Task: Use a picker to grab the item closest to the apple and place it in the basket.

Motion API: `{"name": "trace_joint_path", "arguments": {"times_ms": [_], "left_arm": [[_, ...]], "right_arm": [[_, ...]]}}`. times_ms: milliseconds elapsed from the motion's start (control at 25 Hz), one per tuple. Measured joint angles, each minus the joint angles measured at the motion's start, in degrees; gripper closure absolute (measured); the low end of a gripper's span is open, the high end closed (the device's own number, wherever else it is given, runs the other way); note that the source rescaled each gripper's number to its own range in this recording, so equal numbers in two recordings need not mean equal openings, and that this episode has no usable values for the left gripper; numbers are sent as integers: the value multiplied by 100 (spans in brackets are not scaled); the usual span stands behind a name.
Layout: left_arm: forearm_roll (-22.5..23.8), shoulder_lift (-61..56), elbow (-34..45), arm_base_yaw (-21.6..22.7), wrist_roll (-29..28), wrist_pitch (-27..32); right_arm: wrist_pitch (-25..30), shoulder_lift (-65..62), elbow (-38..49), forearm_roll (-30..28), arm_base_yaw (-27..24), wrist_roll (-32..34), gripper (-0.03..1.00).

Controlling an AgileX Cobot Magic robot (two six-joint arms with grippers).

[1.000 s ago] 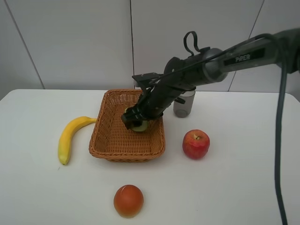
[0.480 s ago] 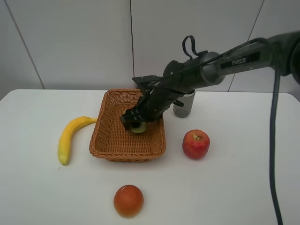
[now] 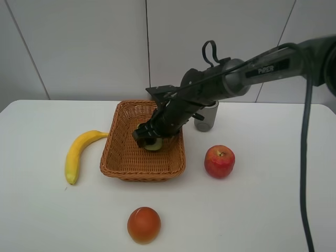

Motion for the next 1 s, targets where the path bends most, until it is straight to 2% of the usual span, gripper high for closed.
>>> {"name": "trace_joint_path", "arguments": {"times_ms": [80, 120, 280, 360, 440, 1000], "left_arm": [[0, 0, 0, 0, 0, 0], [0, 0, 0, 0, 0, 0], [0, 0, 0, 0, 0, 0], [0, 0, 0, 0, 0, 0], [0, 0, 0, 0, 0, 0], [0, 0, 0, 0, 0, 0]], "right_arm": [[0, 0, 0, -5, 12, 0, 96], [0, 0, 0, -5, 12, 0, 92], [-20, -42, 0, -12, 23, 0, 56], [-35, -78, 0, -64, 37, 0, 49], [-39, -138, 0, -114, 49, 0, 46], [-32, -384, 0, -261, 52, 0, 46]]}}
